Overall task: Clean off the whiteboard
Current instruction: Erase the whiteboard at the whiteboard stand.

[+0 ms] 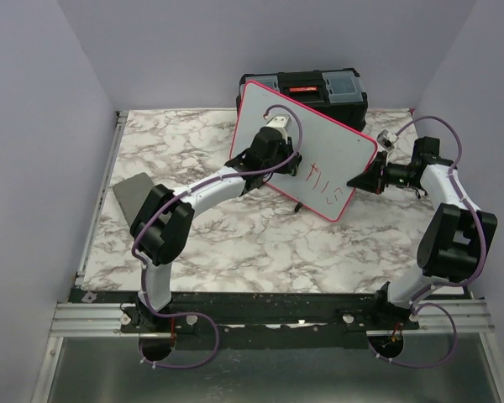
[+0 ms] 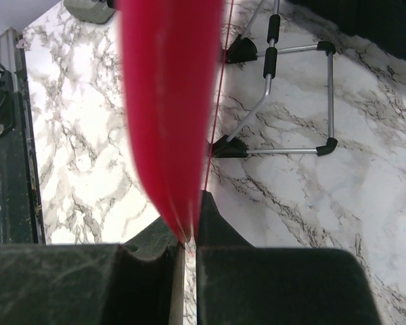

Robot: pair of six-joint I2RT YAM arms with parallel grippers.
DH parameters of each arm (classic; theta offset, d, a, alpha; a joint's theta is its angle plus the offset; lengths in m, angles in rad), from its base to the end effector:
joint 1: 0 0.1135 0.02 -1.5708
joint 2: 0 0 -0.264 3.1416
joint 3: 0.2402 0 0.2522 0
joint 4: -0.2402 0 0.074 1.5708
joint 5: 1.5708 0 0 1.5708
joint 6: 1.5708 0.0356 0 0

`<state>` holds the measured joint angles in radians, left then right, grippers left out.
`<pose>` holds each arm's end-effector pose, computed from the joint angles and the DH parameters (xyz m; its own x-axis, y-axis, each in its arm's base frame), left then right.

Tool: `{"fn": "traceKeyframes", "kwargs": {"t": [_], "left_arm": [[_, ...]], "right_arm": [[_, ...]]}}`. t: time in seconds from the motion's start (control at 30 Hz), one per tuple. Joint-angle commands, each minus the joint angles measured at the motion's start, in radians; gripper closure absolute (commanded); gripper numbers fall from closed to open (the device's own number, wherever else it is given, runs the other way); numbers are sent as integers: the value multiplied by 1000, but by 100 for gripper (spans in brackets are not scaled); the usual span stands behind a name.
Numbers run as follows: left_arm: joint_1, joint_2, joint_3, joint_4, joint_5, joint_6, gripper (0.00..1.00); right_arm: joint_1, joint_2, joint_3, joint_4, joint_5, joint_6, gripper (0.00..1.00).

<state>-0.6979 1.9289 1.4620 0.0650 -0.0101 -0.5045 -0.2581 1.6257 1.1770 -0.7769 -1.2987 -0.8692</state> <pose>0.3520 -0.2948 0.2612 -0.5695 -0.1532 -0.8076 0.4114 0.7974 -0.4414 0.3080 -0.0458 0.2463 -0.3989 -0.1070 -0.9107 -0.8541 0.4049 0.3266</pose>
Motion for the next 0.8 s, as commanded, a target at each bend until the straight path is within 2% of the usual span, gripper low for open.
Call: {"fn": "traceKeyframes", "kwargs": {"t": [0.0,0.43,0.77], "left_arm": [[2,14,39,143,-2,12,100],[-40,72,-150,209,10,-68,100],[-64,66,-218,232,-10,-93,100]], "right_arm": [[26,10,10,-131,-117,11,99],[26,16,16,-152,-121,-6,99],[26,13,19,-163,-123,-16,99]]}}
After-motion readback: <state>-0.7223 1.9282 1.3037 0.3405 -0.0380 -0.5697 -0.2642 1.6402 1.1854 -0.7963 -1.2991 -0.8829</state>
